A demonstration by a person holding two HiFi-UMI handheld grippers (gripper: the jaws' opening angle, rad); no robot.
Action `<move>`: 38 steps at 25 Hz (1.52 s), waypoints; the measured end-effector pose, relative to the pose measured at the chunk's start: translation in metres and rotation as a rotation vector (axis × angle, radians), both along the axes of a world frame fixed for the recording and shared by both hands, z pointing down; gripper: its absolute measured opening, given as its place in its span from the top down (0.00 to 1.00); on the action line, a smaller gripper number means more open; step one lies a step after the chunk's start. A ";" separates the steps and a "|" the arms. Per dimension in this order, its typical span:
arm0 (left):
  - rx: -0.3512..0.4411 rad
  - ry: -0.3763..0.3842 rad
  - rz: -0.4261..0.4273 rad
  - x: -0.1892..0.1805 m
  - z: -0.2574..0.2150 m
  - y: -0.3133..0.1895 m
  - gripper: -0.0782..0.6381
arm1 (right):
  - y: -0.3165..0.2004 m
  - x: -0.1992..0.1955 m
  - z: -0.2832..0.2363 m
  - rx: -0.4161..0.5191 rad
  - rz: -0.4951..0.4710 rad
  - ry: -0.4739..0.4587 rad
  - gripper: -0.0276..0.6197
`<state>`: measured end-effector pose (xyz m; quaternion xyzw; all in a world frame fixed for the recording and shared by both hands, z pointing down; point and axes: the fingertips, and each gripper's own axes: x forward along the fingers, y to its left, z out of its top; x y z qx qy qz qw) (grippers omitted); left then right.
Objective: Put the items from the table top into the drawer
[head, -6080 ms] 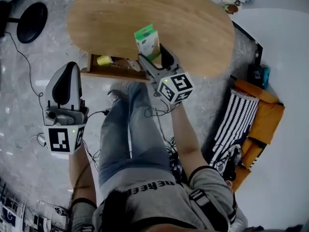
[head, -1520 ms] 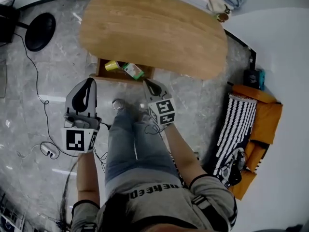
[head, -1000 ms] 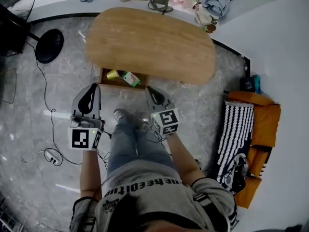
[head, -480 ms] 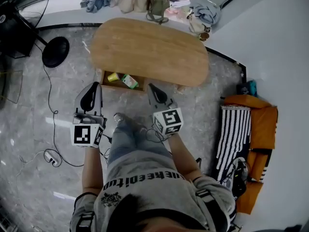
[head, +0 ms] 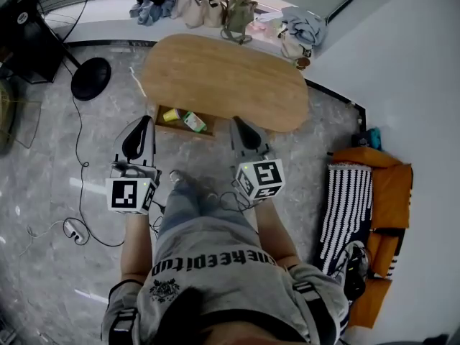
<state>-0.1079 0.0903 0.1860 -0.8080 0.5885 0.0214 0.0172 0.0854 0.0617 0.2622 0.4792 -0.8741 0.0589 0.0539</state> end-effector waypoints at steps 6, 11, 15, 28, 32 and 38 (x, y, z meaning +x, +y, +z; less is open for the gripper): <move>0.027 0.002 -0.022 0.006 -0.019 0.018 0.87 | 0.013 0.011 -0.026 0.059 0.008 0.016 0.95; 0.053 -0.001 -0.039 0.012 -0.034 0.029 0.87 | 0.022 0.019 -0.046 0.104 0.008 0.021 0.95; 0.080 -0.004 -0.049 0.016 -0.046 0.039 0.87 | 0.028 0.023 -0.062 0.137 0.007 0.012 0.95; 0.104 -0.002 -0.047 0.034 -0.060 0.049 0.87 | 0.041 0.037 -0.095 0.200 0.002 -0.023 0.95; 0.102 0.000 -0.050 0.037 -0.061 0.049 0.87 | 0.042 0.040 -0.097 0.204 -0.002 -0.030 0.95; 0.102 -0.001 -0.055 0.037 -0.063 0.049 0.87 | 0.042 0.041 -0.099 0.207 0.001 -0.033 0.95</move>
